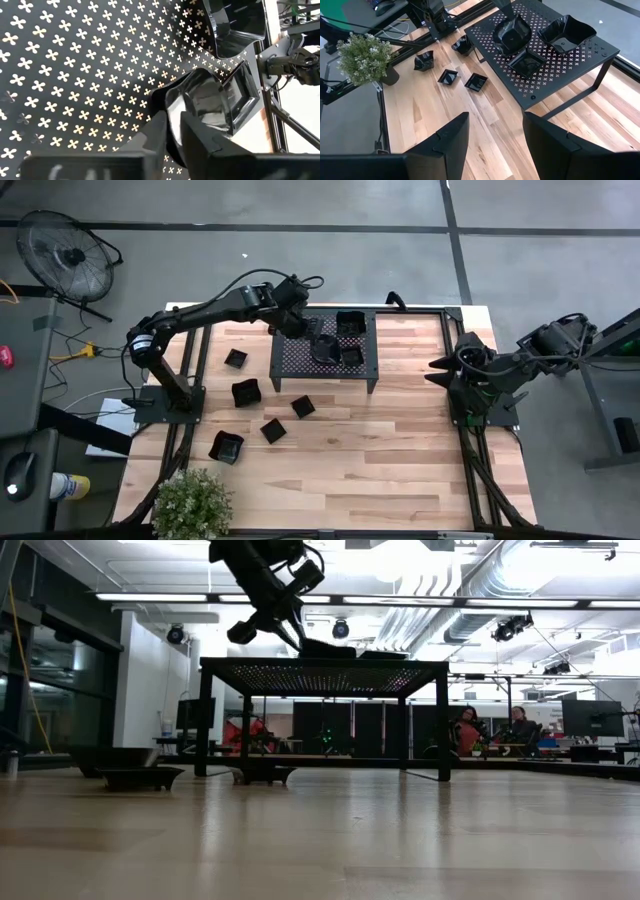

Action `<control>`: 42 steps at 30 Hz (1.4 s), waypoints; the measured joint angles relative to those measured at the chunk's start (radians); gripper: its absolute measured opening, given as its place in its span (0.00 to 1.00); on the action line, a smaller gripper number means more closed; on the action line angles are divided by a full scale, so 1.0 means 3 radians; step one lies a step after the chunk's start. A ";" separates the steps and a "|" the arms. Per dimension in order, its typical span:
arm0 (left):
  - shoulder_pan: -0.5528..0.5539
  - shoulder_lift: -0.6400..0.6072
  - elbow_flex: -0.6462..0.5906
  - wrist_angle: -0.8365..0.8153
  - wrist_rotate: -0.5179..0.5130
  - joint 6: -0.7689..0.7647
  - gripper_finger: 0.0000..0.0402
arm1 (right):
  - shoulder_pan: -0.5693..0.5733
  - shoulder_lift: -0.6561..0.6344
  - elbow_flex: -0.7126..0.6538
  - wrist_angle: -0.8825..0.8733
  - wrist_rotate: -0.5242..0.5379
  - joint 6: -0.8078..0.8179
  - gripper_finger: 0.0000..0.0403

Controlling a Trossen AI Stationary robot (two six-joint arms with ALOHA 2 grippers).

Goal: Pick & Place Mini shaped plates
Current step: Stack the black leaf-shaped plate on top of the other black leaf-shaped plates on the shelf, then stack the black square plate on top of the other black square plates on the shelf

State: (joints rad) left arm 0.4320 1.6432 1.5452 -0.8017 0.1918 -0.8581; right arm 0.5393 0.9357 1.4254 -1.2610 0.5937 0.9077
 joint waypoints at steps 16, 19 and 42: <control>0.0000 -0.0006 0.0185 -0.0062 -0.0065 0.0154 0.27 | 0.0001 0.0001 0.0001 0.0000 -0.0010 0.0000 0.45; 0.0000 -0.0006 0.0345 -0.0274 -0.0065 0.0300 0.27 | 0.0001 0.0001 0.0001 0.0001 -0.0012 0.0025 0.45; -0.1577 -0.1430 -0.0069 -0.0780 -0.1449 0.0674 0.27 | -0.0009 0.0707 0.0001 0.0579 -0.0020 0.0016 0.45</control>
State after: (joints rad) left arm -0.0412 1.2143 1.5245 -1.0356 -0.2428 -0.6558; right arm 0.5366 1.1477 1.4258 -1.0871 0.5877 0.9125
